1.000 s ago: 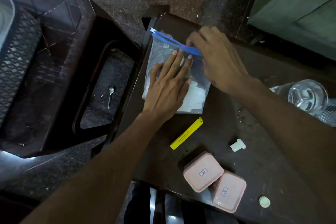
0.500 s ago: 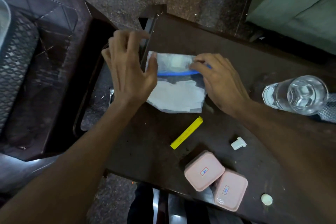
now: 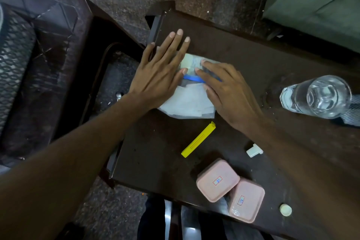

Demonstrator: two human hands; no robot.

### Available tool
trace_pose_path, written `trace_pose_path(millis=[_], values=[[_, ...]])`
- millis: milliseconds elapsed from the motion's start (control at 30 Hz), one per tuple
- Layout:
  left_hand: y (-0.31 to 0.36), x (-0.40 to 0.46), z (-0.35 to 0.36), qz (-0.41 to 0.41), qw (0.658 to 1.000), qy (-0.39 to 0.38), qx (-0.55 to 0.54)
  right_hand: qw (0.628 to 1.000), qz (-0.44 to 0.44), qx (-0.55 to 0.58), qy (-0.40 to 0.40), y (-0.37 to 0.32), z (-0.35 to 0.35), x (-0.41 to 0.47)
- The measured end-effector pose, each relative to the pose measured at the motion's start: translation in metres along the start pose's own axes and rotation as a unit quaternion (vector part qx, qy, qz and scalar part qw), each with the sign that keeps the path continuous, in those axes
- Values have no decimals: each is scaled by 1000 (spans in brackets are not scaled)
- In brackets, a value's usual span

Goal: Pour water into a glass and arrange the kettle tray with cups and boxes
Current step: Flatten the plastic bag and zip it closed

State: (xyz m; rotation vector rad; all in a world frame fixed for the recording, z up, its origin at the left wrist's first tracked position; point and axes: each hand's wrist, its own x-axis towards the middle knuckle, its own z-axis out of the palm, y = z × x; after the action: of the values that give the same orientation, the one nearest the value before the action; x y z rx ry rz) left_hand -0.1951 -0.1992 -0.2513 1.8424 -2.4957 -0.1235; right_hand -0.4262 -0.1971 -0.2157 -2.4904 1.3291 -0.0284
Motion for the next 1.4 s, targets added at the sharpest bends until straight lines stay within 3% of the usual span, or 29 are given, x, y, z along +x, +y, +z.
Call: trace_pose_path(millis=[200,367,500,633,733,900,1233,1400], values=[[9,-3,-1,-16,1000,-6,8,997,1,2,80,-23,-1,8],[10,-4,-2,-17,1000,-8,15,998,65,-16,-19,-54,20,18],[8,-3,-2,-22,1000,-4,4,997,17,-73,-33,-16,21,1],[9,-2,-3,-29,1000,-11,-5,993,29,-102,-58,21,5,-21],[9,-3,-8,-31,999,-35,-25,995,43,-72,-47,20,-4,-19],[-6,3,-23,-27,987,-46,-152,995,100,19,20,3,-14,18],[-16,13,-42,-14,985,-52,-161,996,93,12,11,5,-16,38],[-6,15,-48,7,996,-11,-93,998,46,17,-28,1,-23,37]])
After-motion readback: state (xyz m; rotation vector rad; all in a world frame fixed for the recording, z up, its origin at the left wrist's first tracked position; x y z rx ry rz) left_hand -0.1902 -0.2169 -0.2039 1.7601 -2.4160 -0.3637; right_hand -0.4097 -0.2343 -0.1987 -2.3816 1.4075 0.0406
